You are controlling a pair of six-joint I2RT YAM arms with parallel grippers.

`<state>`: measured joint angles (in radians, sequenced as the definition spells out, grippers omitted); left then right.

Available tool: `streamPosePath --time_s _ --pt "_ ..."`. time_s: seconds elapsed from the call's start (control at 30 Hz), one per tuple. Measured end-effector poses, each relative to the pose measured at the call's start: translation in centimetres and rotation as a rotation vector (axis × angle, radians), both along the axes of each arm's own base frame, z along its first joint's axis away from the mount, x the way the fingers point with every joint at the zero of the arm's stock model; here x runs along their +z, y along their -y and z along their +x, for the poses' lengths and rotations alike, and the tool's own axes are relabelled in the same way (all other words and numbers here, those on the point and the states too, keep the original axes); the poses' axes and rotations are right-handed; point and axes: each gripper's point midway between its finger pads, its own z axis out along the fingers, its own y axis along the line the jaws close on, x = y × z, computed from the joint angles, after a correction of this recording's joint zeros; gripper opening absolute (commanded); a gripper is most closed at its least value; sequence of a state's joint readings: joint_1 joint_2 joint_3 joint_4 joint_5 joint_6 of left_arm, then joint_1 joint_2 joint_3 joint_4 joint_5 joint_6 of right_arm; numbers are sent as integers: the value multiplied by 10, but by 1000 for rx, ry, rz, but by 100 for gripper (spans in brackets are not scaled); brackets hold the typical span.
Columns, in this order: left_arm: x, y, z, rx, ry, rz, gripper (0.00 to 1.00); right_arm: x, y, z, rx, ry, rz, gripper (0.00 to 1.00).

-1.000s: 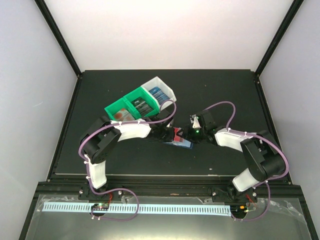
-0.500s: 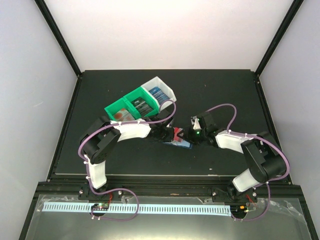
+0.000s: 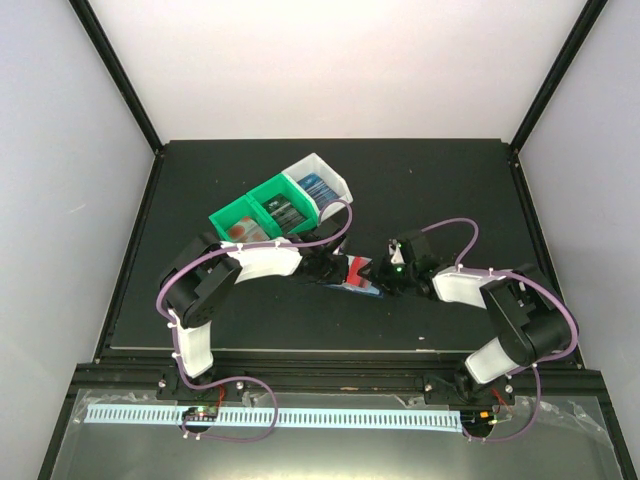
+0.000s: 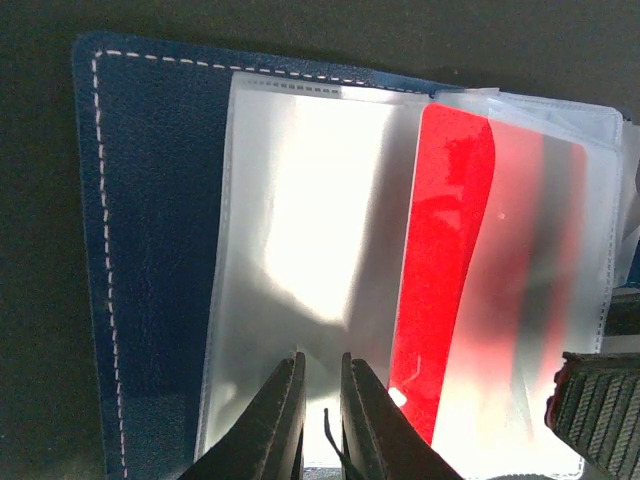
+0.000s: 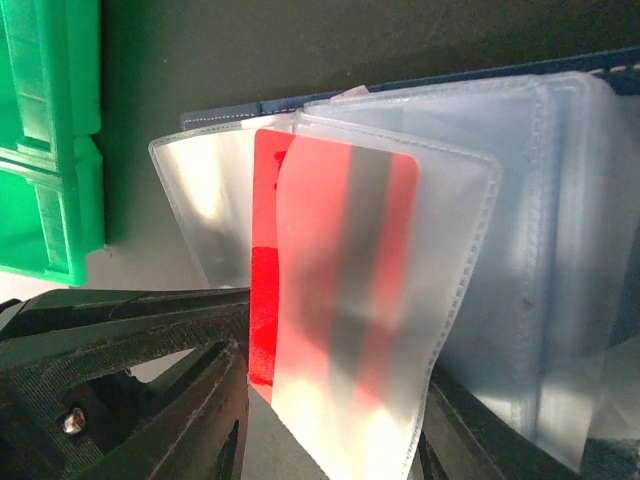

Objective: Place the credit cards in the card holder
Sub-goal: Turn over the card slot in the card holder.

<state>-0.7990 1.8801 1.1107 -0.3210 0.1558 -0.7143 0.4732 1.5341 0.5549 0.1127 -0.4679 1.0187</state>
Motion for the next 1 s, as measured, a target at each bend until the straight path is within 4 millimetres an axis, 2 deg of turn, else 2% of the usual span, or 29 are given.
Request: streamPosePath --time_s 0.17,0.3,0.47,0.87,1.0 --pt "0 0 0 0 0 0 13 0 0 1 -20 5 26 39" --pt "0 0 0 0 0 1 13 3 2 1 -33 26 41 39" --pt "0 0 0 -3 2 1 13 17 2 6 -27 92 58 39" --pt "0 6 0 -88 2 20 13 44 -14 16 91 217 87 39" --pt "0 11 3 -91 -2 16 12 46 -19 18 121 222 91 39"
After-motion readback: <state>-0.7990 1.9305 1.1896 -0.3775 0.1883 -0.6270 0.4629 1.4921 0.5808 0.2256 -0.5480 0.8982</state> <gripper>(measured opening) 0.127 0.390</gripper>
